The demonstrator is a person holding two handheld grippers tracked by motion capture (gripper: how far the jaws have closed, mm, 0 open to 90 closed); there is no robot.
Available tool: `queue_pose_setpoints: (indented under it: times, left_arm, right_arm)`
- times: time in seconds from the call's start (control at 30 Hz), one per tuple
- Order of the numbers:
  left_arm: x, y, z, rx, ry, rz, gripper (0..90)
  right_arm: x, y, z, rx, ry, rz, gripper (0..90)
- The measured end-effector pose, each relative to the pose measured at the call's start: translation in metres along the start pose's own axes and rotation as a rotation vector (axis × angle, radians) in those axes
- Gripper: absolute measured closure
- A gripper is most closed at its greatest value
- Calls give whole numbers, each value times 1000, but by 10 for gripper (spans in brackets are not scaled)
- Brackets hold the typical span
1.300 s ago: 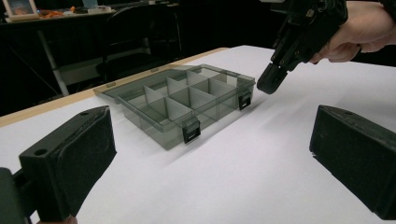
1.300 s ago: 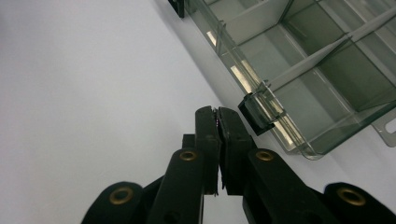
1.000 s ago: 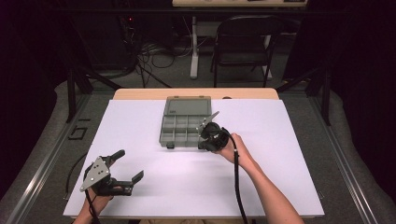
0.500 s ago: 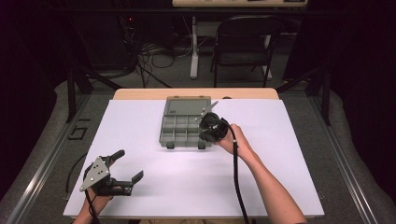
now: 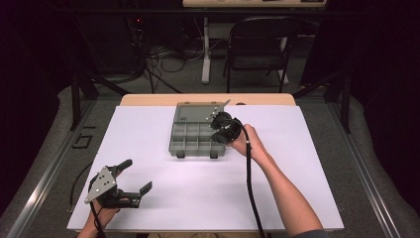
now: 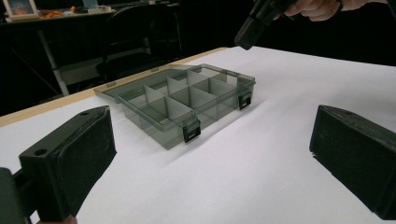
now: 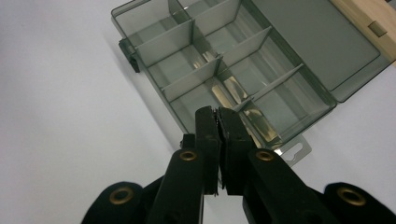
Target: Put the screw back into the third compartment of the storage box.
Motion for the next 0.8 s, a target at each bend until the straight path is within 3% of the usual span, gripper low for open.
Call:
queue_pose_setpoints:
  times: [0.4, 0.7, 0.8]
  left_arm:
    - [0, 0, 0, -1, 0, 0, 0]
    - [0, 1, 0, -3, -3, 1, 0]
    - [0, 1, 0, -3, -3, 1, 0]
  right_arm:
    - [18, -5, 15, -31, -16, 21, 881]
    - [26, -17, 20, -44, -1, -16, 881]
    - [29, -23, 22, -50, -5, -4, 881]
Point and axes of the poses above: each handheld gripper's, and its own axes: y roughly backward along the jaws, x roughly out of its top, z roughly to its right, the point moved 4 cm from there along -y, roughly forward along the jaws, and after that the axes turned 9 degrees about z, right-handed, at the moved point
